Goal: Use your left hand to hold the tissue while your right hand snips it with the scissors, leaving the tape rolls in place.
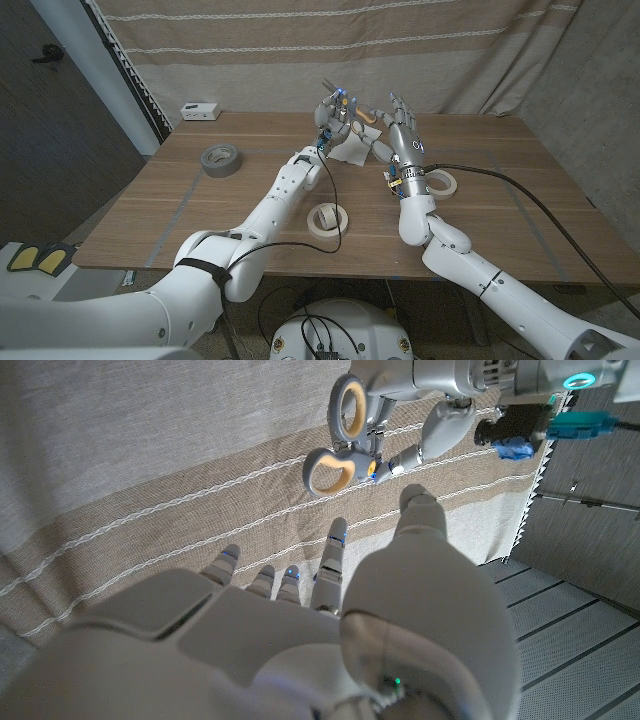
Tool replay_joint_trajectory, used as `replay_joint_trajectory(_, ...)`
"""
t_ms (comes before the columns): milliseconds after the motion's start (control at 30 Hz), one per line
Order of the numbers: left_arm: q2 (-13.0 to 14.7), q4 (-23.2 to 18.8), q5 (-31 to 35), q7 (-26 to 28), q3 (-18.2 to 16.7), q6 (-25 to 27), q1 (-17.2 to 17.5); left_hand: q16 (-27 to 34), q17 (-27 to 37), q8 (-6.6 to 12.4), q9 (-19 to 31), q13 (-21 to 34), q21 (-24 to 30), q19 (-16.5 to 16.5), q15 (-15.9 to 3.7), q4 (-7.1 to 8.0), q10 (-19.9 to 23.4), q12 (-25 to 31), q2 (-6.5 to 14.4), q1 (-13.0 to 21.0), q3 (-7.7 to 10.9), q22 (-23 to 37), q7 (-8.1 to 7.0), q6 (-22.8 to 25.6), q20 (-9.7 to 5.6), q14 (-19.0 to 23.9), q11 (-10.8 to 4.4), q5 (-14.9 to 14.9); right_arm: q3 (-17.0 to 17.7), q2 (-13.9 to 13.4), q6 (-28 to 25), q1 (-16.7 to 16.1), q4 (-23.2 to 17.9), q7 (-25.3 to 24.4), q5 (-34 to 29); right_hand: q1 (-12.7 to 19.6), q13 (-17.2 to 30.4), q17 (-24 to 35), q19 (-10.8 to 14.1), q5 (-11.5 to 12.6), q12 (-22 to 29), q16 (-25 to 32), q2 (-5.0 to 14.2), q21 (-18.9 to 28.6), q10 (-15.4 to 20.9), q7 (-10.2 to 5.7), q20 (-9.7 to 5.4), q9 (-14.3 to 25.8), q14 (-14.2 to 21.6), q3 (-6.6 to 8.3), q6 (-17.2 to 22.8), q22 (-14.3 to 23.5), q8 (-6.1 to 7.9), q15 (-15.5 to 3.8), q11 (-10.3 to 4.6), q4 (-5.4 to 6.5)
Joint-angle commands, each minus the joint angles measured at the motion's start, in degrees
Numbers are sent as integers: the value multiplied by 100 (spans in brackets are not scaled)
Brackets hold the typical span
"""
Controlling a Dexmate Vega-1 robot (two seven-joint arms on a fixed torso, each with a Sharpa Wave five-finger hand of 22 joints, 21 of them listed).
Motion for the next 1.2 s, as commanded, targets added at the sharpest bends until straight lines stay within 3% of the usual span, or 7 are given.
replay_joint_trajectory(33, -48, 34, -17, -42, 31, 89, -12, 41, 15, 24, 22, 29, 13, -30, -16, 54, 107, 23, 45, 22, 60, -3, 28, 59, -607, 28, -17, 27, -58, 18, -192, 51, 87, -111, -64, 59, 3, 12, 24, 28, -9, 20, 29, 37, 23, -16, 28, 22, -109, -19, 92, 20, 55, 5, -12, 18)
replay_joint_trajectory(867, -43, -29, 3, -115, 80, 164, 44, 52, 21, 11, 14, 27, 15, -27, -14, 51, 132, 32, 30, 22, 62, -6, -5, 63, -597, 60, -19, 22, -230, 19, -624, 172, 78, 71, -143, 91, 3, 17, -25, 57, -43, -36, 41, 8, -32, -66, -33, 75, -286, -36, 146, 22, 91, 54, 0, 35)
replay_joint_trajectory(1200, -39, -56, -11, -138, 94, 201, 62, 52, 24, 5, 19, 18, 13, -26, -14, 50, 126, 24, 32, 27, 70, -8, 1, 55, -599, 67, -20, 21, -314, 85, -893, 248, 99, 134, -181, 81, 2, 20, -10, 63, -61, -30, 61, 14, -75, 16, -52, 88, -312, -45, 28, 22, 42, 86, 12, 58)
